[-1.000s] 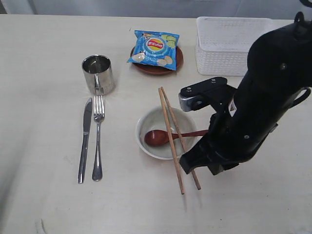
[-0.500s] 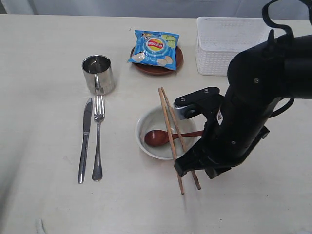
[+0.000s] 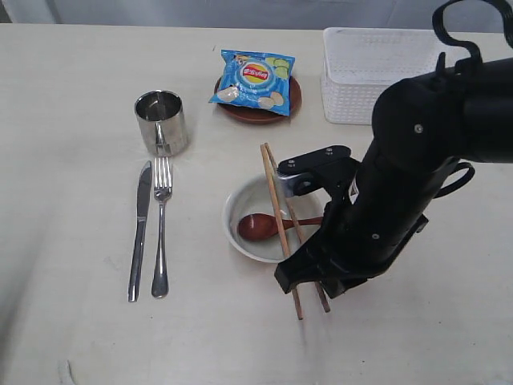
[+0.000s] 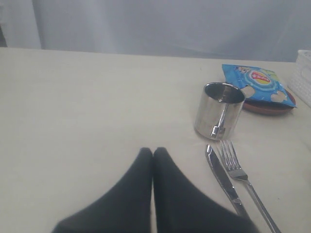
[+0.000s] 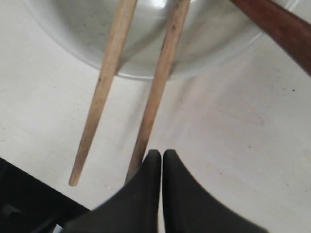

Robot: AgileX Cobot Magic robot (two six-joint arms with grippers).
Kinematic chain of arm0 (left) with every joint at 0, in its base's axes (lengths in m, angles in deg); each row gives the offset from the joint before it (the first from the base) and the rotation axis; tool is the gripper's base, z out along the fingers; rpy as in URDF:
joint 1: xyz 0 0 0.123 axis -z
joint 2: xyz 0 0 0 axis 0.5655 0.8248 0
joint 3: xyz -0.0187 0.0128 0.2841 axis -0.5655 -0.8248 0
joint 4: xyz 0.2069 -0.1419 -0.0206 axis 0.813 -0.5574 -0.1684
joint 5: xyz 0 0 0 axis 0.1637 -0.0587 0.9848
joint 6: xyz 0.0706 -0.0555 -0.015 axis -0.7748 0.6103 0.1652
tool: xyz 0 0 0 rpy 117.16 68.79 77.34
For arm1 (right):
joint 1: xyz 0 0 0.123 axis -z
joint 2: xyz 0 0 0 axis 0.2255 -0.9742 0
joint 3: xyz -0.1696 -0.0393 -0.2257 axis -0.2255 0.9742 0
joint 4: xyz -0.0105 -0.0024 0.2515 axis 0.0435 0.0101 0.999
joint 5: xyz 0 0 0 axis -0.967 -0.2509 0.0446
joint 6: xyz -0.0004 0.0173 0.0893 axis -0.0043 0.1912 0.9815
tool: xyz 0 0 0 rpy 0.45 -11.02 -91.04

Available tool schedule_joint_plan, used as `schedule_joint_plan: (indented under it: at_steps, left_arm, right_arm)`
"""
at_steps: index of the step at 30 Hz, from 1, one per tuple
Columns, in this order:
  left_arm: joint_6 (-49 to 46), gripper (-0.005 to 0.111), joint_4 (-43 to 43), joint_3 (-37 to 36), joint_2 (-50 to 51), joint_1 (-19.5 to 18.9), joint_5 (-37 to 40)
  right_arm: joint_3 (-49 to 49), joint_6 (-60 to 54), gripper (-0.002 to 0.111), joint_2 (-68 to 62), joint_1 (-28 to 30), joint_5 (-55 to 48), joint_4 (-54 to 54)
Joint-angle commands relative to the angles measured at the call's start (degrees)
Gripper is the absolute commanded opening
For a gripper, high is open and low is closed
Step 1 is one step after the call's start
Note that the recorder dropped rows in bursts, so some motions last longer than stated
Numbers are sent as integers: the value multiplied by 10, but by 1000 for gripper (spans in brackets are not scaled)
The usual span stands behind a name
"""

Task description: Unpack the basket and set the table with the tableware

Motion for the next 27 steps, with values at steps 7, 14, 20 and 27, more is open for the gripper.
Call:
schedule_joint_plan:
  at_steps: [7, 14, 20, 27]
  left_arm:
    - [-2, 0, 1, -2, -2, 3, -1]
    - [-2, 0, 1, -2, -2, 3, -1]
    - [-2, 0, 1, -2, -2, 3, -1]
    - [-2, 0, 1, -2, -2, 3, -1]
  right_arm:
    - [1, -52, 2, -3, -1, 18, 52]
    - [1, -67, 2, -3, -1, 22, 58]
    - [-14, -42, 2, 19, 3, -7, -6]
    - [-41, 45, 2, 135, 3, 2, -134]
